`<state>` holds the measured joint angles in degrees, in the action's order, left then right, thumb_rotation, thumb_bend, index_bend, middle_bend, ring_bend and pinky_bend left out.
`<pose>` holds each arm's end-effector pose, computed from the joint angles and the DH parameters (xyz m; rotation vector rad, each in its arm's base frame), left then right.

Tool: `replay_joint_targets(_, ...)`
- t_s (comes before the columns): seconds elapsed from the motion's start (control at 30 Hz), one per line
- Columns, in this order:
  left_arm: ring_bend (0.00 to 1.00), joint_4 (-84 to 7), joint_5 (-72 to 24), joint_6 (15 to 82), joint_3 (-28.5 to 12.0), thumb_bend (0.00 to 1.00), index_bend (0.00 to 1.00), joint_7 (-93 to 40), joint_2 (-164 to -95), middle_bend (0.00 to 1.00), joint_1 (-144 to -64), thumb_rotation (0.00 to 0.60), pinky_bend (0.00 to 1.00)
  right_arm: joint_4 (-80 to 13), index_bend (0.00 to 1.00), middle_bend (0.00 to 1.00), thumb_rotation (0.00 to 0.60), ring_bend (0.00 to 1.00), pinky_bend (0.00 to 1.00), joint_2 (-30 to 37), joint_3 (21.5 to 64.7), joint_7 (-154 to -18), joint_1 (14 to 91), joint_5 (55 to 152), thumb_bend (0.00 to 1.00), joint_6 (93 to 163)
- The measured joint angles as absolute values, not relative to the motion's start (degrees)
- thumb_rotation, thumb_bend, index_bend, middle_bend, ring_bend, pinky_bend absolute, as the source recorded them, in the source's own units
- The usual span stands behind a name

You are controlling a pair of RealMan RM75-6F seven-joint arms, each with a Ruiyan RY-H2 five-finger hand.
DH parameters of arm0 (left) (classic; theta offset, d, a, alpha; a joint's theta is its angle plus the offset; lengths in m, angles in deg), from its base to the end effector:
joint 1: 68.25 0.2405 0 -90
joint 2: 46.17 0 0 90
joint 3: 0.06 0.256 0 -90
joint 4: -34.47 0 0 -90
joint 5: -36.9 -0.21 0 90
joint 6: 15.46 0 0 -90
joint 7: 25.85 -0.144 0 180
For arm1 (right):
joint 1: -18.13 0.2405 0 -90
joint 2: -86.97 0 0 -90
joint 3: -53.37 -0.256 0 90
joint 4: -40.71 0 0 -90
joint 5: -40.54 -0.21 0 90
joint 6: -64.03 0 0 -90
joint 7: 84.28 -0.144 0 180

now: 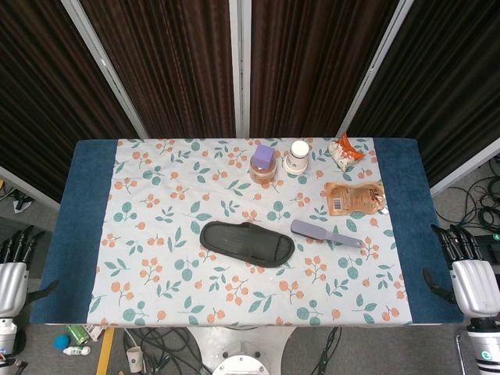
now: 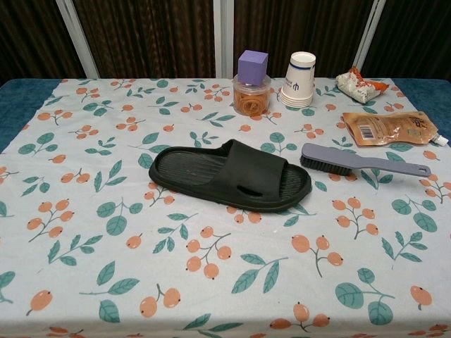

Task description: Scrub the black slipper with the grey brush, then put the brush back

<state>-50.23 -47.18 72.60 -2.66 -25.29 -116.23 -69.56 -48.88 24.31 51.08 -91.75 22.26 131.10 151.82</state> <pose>-0.3398 0.1605 0.1461 -1.2946 -0.9015 -0.8556 -0.3120 -0.1753 0.1719 1.4060 -0.8966 1.0044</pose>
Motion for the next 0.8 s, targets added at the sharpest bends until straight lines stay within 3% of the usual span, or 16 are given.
replay_joint_targets(0.33,0.05,-49.93,-47.01,71.92,-2.58,0.13,0.17,-25.11,-116.54,0.15,-69.71,0.600,0.12,-49.51,0.00,0.13,0.600,0.00,0.03,24.49,51.26,-90.87,23.06,130.94,0.27,149.73)
replay_joint_targets(0.43,0.05,-49.56,-47.15,71.63,-2.53,0.13,0.17,-24.66,-116.79,0.15,-69.86,0.600,0.12,-50.21,0.00,0.15,0.600,0.02,0.06,24.45,51.05,-89.91,24.23,130.40,0.21,147.41)
replay_joint_targets(0.6,0.05,-48.66,-47.47,71.48,-2.36,0.13,0.17,-23.81,-117.20,0.15,-69.94,0.600,0.12,-51.33,0.07,0.26,0.600,0.14,0.18,23.31,49.64,-86.35,28.90,127.28,0.07,138.74)
replay_joint_targets(0.8,0.05,-47.11,-47.55,71.16,-2.14,0.13,0.17,-22.41,-117.72,0.15,-69.90,0.600,0.12,-50.75,0.11,0.27,0.600,0.15,0.19,19.07,46.87,-82.15,37.41,119.16,0.02,123.88)
